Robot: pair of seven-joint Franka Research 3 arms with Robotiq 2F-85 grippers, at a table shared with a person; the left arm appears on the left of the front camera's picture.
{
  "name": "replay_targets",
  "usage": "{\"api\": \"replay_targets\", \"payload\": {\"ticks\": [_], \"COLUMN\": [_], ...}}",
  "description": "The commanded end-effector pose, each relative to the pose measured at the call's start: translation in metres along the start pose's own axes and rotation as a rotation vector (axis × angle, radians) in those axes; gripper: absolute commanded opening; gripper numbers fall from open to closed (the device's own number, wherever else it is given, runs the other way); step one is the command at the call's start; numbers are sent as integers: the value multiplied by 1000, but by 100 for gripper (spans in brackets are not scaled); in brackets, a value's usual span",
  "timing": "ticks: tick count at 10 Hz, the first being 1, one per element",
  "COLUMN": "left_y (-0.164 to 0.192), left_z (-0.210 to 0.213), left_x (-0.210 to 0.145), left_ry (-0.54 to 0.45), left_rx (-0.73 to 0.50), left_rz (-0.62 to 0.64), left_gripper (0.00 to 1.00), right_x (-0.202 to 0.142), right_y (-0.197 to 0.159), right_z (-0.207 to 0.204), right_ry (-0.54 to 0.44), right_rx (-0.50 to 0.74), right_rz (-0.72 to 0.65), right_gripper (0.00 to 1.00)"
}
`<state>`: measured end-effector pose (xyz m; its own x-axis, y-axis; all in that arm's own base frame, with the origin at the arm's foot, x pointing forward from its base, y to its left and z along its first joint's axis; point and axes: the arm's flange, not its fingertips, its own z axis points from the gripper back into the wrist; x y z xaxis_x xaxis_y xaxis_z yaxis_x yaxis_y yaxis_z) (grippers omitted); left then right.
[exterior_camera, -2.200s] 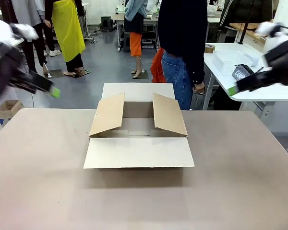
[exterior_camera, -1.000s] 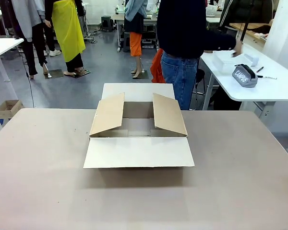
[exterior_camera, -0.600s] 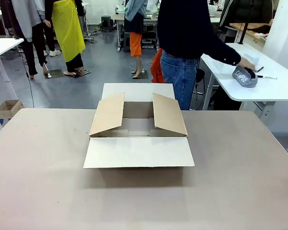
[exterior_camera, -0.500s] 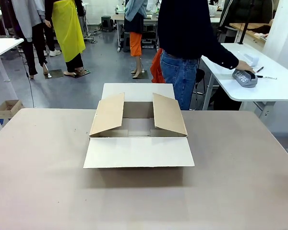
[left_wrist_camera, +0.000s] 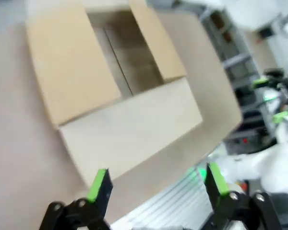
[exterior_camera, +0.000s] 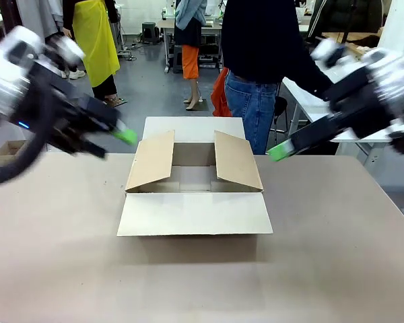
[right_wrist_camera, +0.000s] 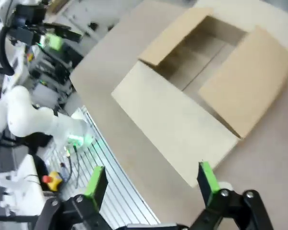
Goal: Pack the gift set into the box.
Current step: Place both hands on the side flaps of the Package Box and spread them outward.
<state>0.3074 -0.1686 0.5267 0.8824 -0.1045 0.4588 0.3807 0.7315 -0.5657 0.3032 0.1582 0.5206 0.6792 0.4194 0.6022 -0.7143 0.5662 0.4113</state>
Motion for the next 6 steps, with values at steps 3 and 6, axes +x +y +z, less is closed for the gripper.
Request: {"api": "replay_targets", "payload": {"ticks": [3,6], "left_y": [0,-9], "left_z": [0,-60], "left_x": [0,17], "left_ry": [0,125], "left_rx": [0,178], "left_rz": [0,-43], "left_gripper": [100,100], "right_x": [-8,26], "right_y": [-23,-2], "right_z": [42,-43], "right_ry": [-48,0], "right_rx": [10,-81], "right_rz": [-52,102], "right_gripper": [100,100]}}
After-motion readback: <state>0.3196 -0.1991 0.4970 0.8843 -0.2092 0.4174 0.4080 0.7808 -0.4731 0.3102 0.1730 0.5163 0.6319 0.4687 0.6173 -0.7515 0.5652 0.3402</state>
